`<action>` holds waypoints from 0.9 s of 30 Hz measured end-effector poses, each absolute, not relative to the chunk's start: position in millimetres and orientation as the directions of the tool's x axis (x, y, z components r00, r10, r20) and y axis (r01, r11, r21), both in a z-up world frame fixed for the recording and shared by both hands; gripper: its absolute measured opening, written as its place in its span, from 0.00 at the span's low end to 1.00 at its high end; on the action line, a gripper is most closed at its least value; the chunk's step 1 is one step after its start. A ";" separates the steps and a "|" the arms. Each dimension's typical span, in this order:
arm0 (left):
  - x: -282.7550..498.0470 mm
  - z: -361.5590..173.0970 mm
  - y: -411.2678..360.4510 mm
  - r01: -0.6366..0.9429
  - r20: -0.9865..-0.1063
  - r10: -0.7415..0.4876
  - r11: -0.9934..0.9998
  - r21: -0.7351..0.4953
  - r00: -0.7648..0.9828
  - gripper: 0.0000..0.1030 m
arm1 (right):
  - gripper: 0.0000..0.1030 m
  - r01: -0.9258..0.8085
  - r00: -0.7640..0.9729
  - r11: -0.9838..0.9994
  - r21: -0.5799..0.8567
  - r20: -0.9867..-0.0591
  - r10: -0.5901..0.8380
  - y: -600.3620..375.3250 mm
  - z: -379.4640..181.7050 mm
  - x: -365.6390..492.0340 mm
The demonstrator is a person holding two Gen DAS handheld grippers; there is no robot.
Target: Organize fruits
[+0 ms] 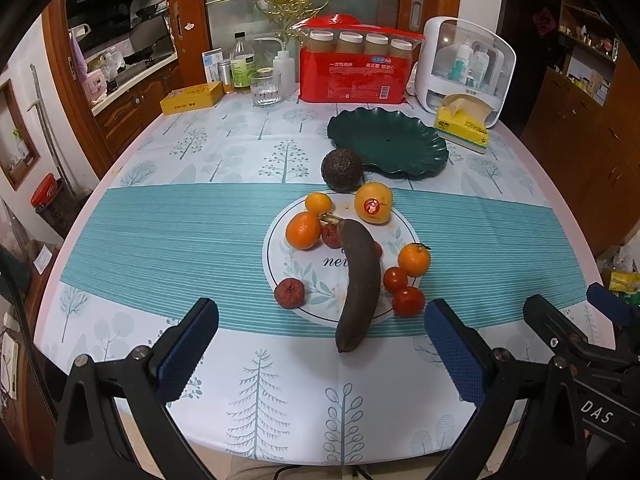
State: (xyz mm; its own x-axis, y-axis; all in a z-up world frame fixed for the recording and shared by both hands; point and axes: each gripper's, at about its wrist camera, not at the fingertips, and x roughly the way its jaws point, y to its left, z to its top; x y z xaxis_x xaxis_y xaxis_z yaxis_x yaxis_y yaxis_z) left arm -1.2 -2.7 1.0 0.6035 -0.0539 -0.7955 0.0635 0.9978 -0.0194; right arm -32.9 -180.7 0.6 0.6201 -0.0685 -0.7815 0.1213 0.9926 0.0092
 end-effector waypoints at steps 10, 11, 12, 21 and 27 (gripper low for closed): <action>-0.2 0.1 -3.2 0.066 -0.797 -0.052 0.998 -0.015 0.602 0.99 | 1.00 0.082 0.642 0.997 0.013 -0.766 -0.043 -172.4 3.5 -35.0; -0.3 0.1 -3.4 0.068 -0.797 -0.055 0.998 -0.017 0.602 0.99 | 1.00 0.082 0.644 0.997 0.012 -0.764 -0.043 -172.4 4.4 -35.3; -0.9 0.3 -3.4 0.069 -0.796 -0.055 0.997 -0.017 0.603 0.99 | 1.00 0.082 0.645 0.997 0.012 -0.763 -0.044 -172.4 4.9 -35.7; -1.5 6.4 0.0 0.076 -0.782 -0.072 0.997 -0.032 0.620 0.99 | 1.00 0.088 0.665 0.996 0.013 -0.745 -0.049 -172.7 9.9 -35.8; -1.2 7.6 -0.1 0.079 -0.783 -0.073 0.996 -0.030 0.618 0.99 | 1.00 0.076 0.662 0.997 0.033 -0.749 -0.026 -173.3 11.5 -32.0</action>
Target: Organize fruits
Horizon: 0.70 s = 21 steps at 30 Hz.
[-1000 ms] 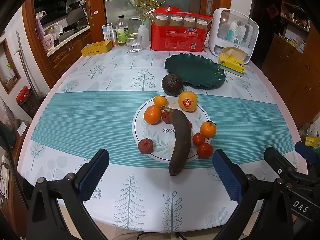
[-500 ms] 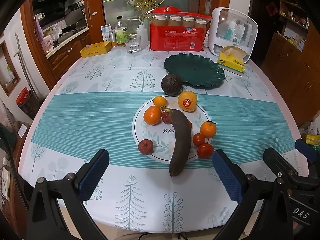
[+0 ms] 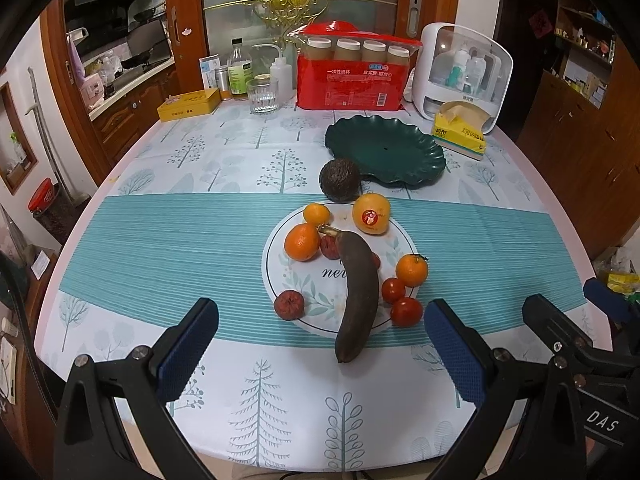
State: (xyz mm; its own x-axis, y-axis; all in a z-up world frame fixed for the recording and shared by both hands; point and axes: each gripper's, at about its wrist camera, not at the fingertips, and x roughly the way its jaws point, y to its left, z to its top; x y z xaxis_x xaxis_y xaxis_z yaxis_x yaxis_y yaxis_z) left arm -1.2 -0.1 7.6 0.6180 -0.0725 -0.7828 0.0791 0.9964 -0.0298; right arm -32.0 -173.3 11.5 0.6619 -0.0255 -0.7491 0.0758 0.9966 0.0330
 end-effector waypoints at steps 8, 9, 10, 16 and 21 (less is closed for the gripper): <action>8.7 10.3 -1.1 0.082 -0.794 -0.076 0.996 -0.033 0.603 0.99 | 1.00 0.055 0.676 0.998 0.037 -0.737 -0.010 -173.2 18.3 -27.4; 10.0 10.3 -0.5 0.081 -0.796 -0.079 0.996 -0.038 0.601 0.99 | 1.00 0.051 0.676 0.998 0.037 -0.737 -0.007 -173.4 18.9 -25.4; 10.4 9.9 0.8 0.079 -0.797 -0.083 0.996 -0.044 0.598 0.99 | 1.00 0.048 0.676 0.998 0.035 -0.737 -0.007 -173.0 19.2 -24.2; 16.3 7.5 6.6 0.082 -0.801 -0.105 0.994 -0.069 0.589 0.99 | 1.00 0.045 0.676 0.999 0.024 -0.737 -0.013 -173.3 18.3 -19.7; 24.9 2.7 13.1 0.065 -0.799 -0.069 0.997 -0.037 0.597 0.99 | 0.98 0.042 0.677 0.999 0.006 -0.736 -0.024 -172.8 13.7 -14.9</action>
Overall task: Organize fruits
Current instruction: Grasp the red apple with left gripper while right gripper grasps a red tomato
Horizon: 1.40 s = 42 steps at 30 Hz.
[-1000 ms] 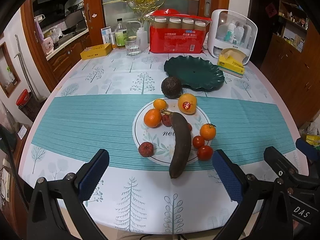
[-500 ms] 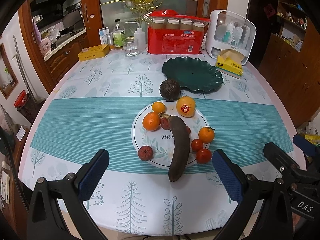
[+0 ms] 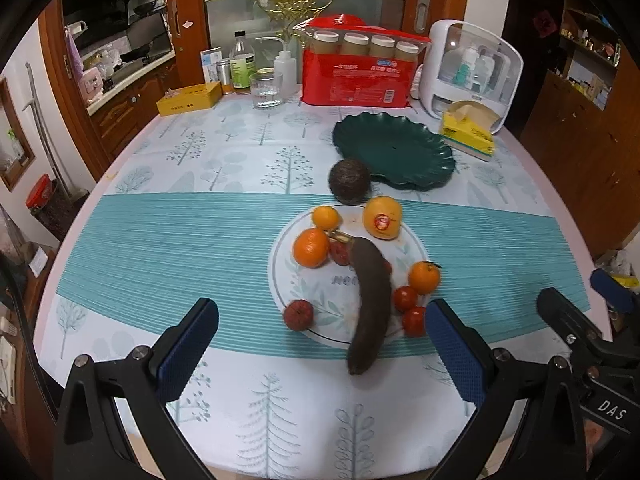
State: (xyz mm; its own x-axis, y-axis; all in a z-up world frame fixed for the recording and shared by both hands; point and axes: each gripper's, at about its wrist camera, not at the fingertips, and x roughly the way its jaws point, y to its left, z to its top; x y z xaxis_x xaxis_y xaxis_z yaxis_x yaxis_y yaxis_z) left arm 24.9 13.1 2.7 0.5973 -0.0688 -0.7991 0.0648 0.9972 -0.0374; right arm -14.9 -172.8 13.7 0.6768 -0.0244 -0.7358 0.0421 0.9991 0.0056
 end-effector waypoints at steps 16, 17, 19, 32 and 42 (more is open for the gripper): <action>54.2 -33.7 57.1 0.058 -0.801 0.002 0.997 0.046 0.599 0.99 | 0.82 -0.008 0.605 1.000 -0.023 -0.796 -0.013 -167.2 -34.4 14.0; 55.7 -39.4 56.4 0.070 -0.807 -0.002 0.996 0.048 0.591 0.99 | 0.81 -0.018 0.598 1.000 -0.021 -0.802 -0.006 -166.0 -38.3 16.2; 58.0 -51.1 53.2 0.091 -0.821 -0.011 0.995 0.051 0.571 0.99 | 0.79 -0.034 0.581 0.999 -0.019 -0.814 0.004 -163.3 -46.7 20.2; 85.3 -111.1 43.2 0.133 -0.898 -0.083 0.991 -0.027 0.433 0.73 | 0.62 -0.131 0.483 0.991 0.031 -0.871 0.091 -144.8 -97.0 36.2; 93.2 -127.5 41.9 0.137 -0.917 -0.129 0.987 -0.083 0.376 0.45 | 0.54 -0.181 0.445 0.982 0.057 -0.886 0.133 -131.5 -115.1 47.1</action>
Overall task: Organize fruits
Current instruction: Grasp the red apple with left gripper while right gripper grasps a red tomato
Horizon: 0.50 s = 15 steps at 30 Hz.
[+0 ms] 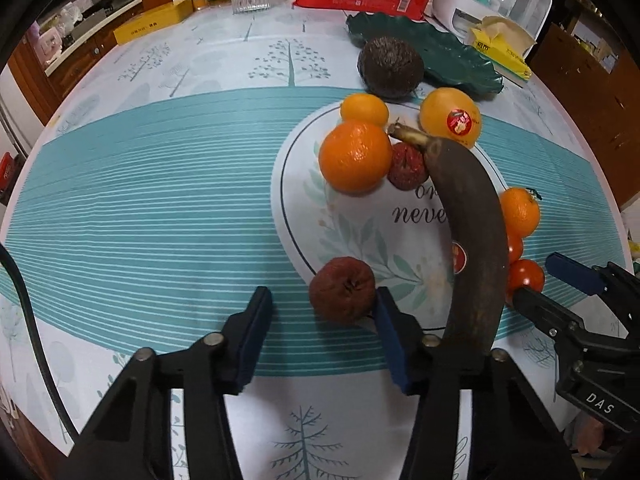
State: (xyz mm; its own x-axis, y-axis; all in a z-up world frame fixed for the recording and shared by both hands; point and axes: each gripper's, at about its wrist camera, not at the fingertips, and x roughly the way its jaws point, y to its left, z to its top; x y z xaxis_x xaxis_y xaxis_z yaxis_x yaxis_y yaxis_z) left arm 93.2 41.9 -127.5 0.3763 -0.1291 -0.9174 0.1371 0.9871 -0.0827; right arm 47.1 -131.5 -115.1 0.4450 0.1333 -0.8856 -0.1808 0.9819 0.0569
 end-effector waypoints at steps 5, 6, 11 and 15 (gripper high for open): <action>94.0 -127.2 41.3 0.143 -0.915 -0.138 0.986 -0.090 0.379 0.30 | 0.40 -0.210 0.432 0.974 0.080 -0.886 0.166 -124.3 -118.1 50.2; 93.7 -127.2 41.2 0.145 -0.914 -0.137 0.986 -0.088 0.382 0.29 | 0.34 -0.216 0.426 0.973 0.087 -0.888 0.174 -123.8 -118.9 49.4; 90.5 -125.6 41.0 0.144 -0.914 -0.139 0.985 -0.090 0.382 0.29 | 0.32 -0.232 0.413 0.967 0.103 -0.890 0.194 -121.4 -122.1 45.8; 87.1 -115.7 41.2 0.140 -0.905 -0.144 0.986 -0.095 0.401 0.29 | 0.32 -0.225 0.418 0.967 0.117 -0.885 0.204 -124.2 -118.5 41.4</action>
